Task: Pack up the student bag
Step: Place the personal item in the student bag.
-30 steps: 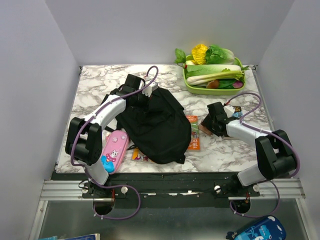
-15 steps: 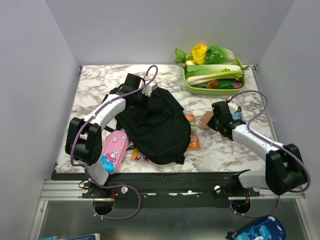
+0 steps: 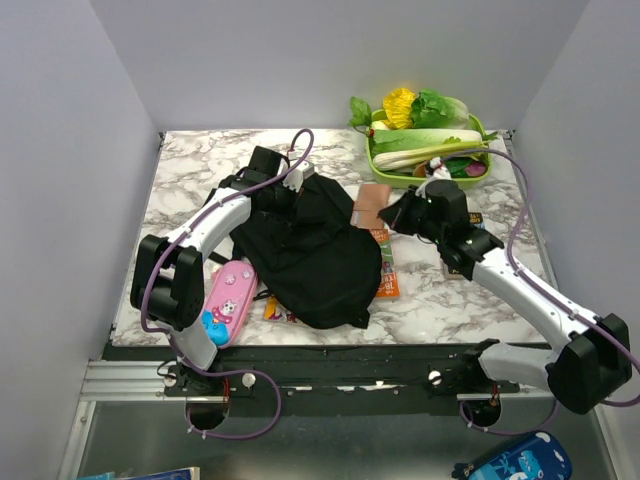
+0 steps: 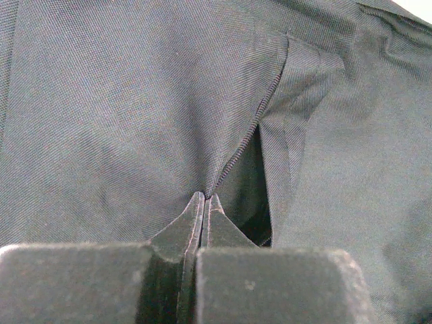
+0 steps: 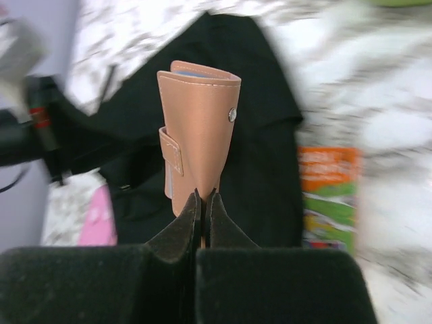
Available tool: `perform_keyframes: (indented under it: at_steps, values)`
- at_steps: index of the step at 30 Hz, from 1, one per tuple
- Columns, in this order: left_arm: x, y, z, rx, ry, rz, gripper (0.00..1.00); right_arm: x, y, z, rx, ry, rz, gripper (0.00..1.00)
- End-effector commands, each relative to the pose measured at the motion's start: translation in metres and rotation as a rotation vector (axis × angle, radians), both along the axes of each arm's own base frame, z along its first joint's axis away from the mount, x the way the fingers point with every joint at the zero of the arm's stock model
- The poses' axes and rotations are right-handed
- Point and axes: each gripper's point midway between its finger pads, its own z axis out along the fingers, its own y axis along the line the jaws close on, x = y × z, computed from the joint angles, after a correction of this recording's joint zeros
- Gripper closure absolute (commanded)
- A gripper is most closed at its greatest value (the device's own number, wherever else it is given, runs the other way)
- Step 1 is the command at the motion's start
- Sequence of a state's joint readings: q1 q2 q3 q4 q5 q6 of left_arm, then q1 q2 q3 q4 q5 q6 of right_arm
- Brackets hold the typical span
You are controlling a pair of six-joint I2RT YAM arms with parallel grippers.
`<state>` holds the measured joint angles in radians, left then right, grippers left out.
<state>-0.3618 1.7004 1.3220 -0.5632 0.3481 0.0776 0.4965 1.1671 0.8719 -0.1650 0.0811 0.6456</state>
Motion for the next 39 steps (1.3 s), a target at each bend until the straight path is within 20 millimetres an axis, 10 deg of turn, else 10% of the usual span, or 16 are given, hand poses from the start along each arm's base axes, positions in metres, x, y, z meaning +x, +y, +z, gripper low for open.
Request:
perform_keyframes:
  at_steps: [1, 13, 28, 39]
  values:
    - [-0.001, -0.004, 0.004, -0.025, 0.008, 0.005, 1.0, -0.017, 0.081, 0.033, 0.178, -0.053, 0.398, 0.99]
    - [0.001, -0.006, 0.007, -0.044, 0.009, 0.012, 1.0, -0.052, 0.164, -0.048, 0.253, 0.153, 0.776, 0.99]
    - [-0.005, -0.01, 0.01, -0.067, 0.017, -0.015, 1.0, -0.037, 0.145, -0.153, 0.058, 0.368, 0.611, 0.99]
    - [-0.022, -0.01, 0.002, -0.064, 0.049, -0.091, 1.0, 0.009, 0.138, -0.141, 0.042, 0.439, 0.504, 0.99]
